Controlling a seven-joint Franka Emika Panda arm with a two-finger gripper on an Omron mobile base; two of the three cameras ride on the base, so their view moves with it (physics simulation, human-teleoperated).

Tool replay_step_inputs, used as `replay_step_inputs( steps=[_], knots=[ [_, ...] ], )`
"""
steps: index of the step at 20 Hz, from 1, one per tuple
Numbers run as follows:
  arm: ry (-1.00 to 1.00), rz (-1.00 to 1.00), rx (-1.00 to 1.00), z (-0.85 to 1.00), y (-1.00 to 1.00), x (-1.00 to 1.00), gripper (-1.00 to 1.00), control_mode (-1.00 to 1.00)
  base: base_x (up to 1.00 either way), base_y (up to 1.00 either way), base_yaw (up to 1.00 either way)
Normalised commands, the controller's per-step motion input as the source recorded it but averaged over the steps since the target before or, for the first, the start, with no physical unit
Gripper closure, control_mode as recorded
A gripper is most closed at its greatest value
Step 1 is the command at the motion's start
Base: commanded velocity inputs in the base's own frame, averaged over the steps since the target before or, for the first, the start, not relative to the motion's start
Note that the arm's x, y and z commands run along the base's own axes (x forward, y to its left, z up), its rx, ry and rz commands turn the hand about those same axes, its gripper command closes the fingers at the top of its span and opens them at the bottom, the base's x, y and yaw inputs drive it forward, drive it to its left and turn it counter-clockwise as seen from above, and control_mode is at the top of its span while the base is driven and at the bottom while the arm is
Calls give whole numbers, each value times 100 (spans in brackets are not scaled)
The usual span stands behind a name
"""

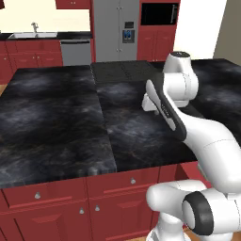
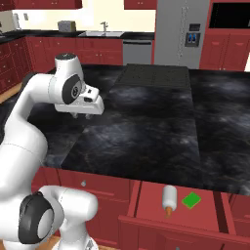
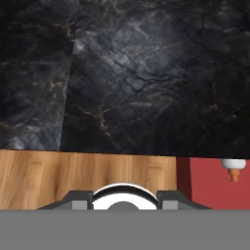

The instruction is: Restock the sink supplies by placing the sponge and soap dispenser on the counter and next to the sink. Make sure the soap dispenser is upright.

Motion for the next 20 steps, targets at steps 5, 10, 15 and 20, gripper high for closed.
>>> replay_step_inputs(
  steps=[5, 10, 15, 20],
  knots=[
    [-1, 0, -2, -4, 5, -6, -100, -100, 0, 0, 0],
    [-7, -10, 11, -75, -50, -69, -100, -100, 0, 0, 0],
    [-4, -23, 31, -100, -100, -66, -100, -100, 0, 0, 0],
    [6, -23, 28, -88, -100, -15, -100, -100, 0, 0, 0]
  ],
)
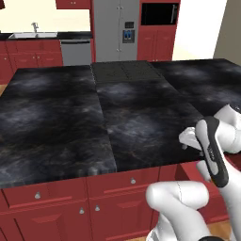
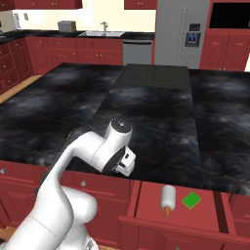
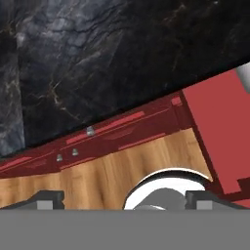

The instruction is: Restock the sink supplies by placing the sponge and soap dispenser on the counter and next to the sink. Make sure the soap dispenser is upright.

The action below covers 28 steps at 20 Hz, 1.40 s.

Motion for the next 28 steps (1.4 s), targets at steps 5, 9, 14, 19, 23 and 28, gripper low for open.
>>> replay_step_inputs(
  steps=[5, 9, 14, 19, 23, 28],
  knots=[
    [5, -12, 7, -51, -89, 3, -100, -100, 0, 0, 0],
    [8, -5, 0, -49, -50, 4, -100, -100, 0, 0, 0],
    [13, -3, 0, -44, -44, 6, -100, -100, 0, 0, 0],
    [4, 0, 4, -35, -53, 0, -100, -100, 0, 0, 0],
    [13, 0, 5, -39, -37, 2, -100, -100, 0, 0, 0],
    [7, 0, 4, -33, -24, 10, -100, -100, 0, 0, 0]
  ],
)
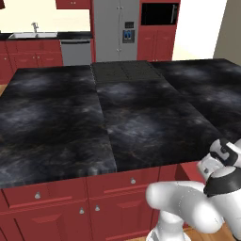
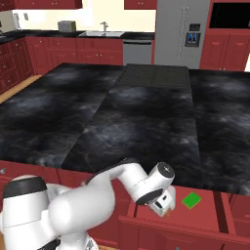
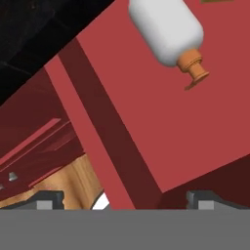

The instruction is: Restock the sink supplies by placing the sponge and soap dispenser on the counter and next to the sink. Make sure the soap dispenser is upright.

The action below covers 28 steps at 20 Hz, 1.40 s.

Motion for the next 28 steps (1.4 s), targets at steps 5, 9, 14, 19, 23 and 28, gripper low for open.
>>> replay_step_inputs(
  steps=[5, 9, 14, 19, 23, 28],
  knots=[
    [5, 0, 3, -39, -20, 8, -100, -100, 0, 0, 0],
    [1, 0, 4, -36, -18, 2, -100, -100, 0, 0, 0],
    [3, 0, 4, -33, -15, 2, -100, -100, 0, 0, 0],
    [2, 0, 4, -34, -17, 0, -100, -100, 0, 0, 0],
    [0, 0, 5, -19, -25, -37, -100, -100, 0, 0, 0],
    [0, -6, 3, 0, -31, -84, -100, -100, 0, 0, 0]
  ],
)
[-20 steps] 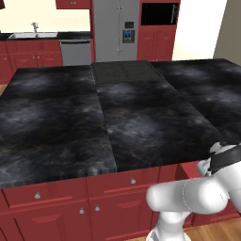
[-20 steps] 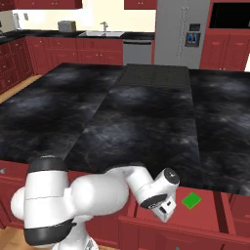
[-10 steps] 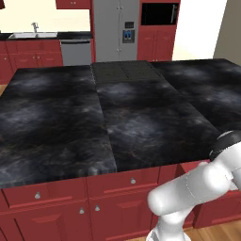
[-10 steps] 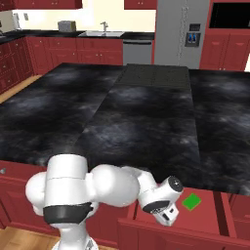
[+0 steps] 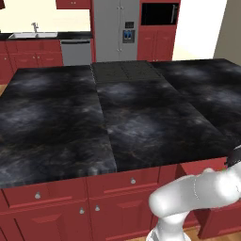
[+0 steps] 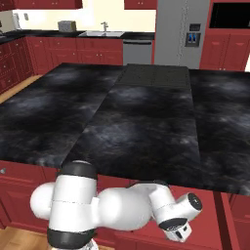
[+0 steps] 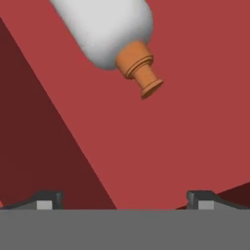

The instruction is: Restock the sink supplies by placing the sponge and soap dispenser on the counter and next to the sink. Make sure the soap dispenser is upright.

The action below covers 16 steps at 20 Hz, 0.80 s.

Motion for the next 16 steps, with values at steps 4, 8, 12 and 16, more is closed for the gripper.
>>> replay_step_inputs(
  steps=[4, 8, 12, 16],
  knots=[
    [4, -9, 3, 0, -41, -81, -100, -100, 0, 0, 0],
    [6, -7, 2, -8, -41, -78, -100, -100, 0, 0, 0],
    [3, -2, 0, -7, -23, -38, -100, -100, 0, 0, 0],
    [4, 0, -1, 12, 5, 62, -100, -100, 0, 0, 0]
  ],
)
